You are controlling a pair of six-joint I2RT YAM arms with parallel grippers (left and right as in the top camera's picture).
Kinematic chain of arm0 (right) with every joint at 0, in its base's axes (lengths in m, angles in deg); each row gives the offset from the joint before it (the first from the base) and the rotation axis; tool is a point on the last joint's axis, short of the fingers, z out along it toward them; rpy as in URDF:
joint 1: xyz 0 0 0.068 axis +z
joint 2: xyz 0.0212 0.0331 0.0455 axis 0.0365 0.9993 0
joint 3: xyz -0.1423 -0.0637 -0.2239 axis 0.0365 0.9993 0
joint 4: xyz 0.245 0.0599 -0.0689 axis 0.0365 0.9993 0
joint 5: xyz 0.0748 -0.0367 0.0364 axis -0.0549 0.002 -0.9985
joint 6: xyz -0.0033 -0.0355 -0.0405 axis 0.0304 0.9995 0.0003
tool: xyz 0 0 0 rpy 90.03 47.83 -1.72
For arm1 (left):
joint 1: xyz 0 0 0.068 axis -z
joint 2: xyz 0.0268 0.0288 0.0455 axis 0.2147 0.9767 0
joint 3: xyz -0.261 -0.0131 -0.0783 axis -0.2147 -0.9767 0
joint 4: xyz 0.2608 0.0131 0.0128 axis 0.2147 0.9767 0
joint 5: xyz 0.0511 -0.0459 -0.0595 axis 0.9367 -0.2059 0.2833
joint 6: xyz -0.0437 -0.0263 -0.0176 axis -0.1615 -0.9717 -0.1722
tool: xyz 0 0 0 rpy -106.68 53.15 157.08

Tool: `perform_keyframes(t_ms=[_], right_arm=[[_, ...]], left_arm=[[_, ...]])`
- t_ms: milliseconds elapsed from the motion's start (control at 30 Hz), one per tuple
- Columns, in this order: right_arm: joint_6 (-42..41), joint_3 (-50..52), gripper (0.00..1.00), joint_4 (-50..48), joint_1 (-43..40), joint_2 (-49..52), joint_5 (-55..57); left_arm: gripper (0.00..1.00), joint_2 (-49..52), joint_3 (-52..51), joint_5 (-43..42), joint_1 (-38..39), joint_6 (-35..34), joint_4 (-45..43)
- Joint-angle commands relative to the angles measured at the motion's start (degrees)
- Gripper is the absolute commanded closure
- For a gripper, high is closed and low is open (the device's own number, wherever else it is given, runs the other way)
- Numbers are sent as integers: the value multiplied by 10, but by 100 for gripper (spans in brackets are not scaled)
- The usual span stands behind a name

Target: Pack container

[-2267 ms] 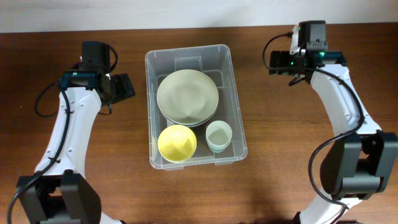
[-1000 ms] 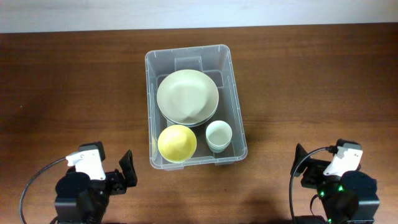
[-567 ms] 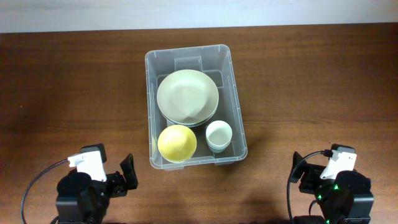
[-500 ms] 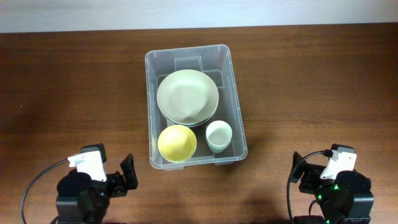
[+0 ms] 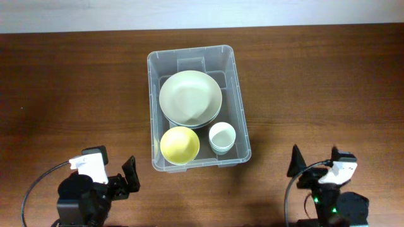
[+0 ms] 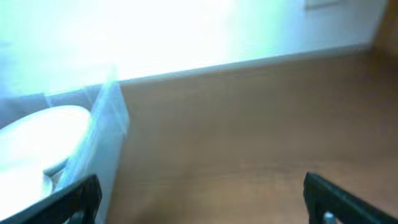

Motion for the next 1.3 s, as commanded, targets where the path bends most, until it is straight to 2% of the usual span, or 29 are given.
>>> perform_keyframes(t_ms=[0, 167, 300, 400, 1267], right_arm=[[37, 62, 1, -111, 2, -5, -27], [80, 122, 1, -238, 2, -5, -31], [100, 176, 1, -294, 2, -5, -31], [99, 191, 1, -245, 2, -5, -31], [99, 191, 1, -247, 3, -4, -12]], left_arm=[[0, -5, -3, -7, 1, -5, -1], [1, -5, -3, -7, 1, -5, -1], [1, -5, -3, -7, 1, -5, -1], [1, -5, -3, -7, 1, -5, -1], [1, -5, -3, -7, 1, -5, -1]])
